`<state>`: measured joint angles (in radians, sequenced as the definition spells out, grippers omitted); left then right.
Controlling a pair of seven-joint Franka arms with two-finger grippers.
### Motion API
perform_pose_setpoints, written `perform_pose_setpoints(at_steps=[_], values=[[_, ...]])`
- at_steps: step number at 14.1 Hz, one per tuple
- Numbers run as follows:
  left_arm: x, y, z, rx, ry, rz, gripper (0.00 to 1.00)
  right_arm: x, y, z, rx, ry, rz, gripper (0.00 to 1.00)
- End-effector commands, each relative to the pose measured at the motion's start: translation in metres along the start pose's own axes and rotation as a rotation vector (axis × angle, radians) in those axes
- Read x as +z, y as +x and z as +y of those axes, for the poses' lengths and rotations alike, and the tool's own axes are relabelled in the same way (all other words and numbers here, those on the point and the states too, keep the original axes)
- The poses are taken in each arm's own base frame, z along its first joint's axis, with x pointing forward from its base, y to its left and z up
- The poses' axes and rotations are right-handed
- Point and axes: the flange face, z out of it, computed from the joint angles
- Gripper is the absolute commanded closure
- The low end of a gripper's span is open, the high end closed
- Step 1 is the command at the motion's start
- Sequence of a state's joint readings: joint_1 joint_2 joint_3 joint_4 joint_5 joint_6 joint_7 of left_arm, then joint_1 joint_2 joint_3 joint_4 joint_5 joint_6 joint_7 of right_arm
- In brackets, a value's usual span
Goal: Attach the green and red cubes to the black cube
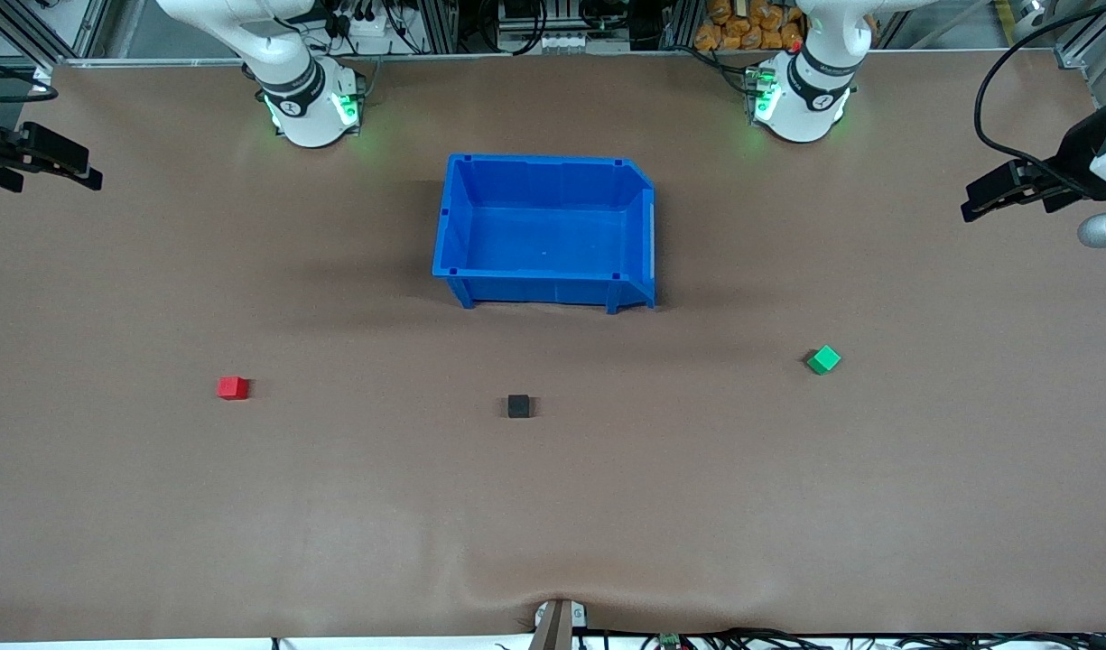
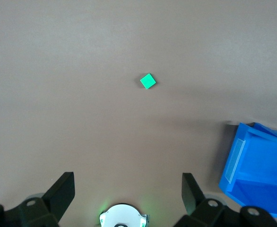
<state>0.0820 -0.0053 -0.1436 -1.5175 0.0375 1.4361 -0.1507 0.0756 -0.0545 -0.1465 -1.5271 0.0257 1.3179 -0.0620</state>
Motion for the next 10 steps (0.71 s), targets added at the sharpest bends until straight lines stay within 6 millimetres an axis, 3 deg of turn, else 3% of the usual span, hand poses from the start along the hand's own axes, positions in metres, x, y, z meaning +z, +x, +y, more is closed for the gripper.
perform_pose_setpoints(at_steps=[1, 7, 10], values=[[-0.005, -0.002, 0.000, 0.018, 0.011, -0.007, 0.00, -0.005, -0.001, 0.000, 0.017, -0.006, 0.009, 0.00], [-0.002, 0.000, -0.009, 0.001, 0.005, -0.014, 0.00, -0.016, -0.003, 0.000, 0.014, 0.029, 0.037, 0.00], [0.012, -0.001, -0.007, -0.006, 0.012, -0.058, 0.00, -0.012, 0.007, 0.005, 0.022, 0.023, 0.060, 0.00]])
